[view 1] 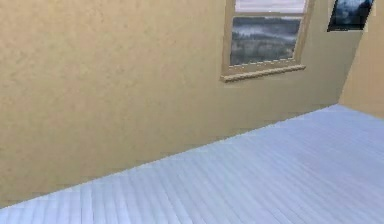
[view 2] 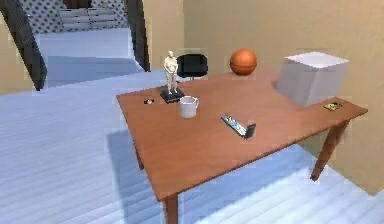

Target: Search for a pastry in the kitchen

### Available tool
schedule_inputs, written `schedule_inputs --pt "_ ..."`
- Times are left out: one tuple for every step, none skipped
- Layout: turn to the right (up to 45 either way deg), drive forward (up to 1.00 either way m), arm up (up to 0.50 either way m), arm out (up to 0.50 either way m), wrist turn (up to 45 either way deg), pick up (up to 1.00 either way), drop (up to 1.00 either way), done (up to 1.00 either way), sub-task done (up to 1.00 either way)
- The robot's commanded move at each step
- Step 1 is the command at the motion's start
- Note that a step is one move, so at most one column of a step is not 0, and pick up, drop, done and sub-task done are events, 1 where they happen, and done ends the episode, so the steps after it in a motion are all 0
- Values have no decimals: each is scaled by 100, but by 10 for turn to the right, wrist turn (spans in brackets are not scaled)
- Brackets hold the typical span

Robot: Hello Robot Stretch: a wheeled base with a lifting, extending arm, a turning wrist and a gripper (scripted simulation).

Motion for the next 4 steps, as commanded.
schedule_inputs --pt "120 0 0 0 0 0 0 0 0" --pt "30 0 0 0 0 0 0 0 0" --pt "-450 0 0 0 0 0 0 0 0" --pt "-450 0 0 0 0 0 0 0 0"
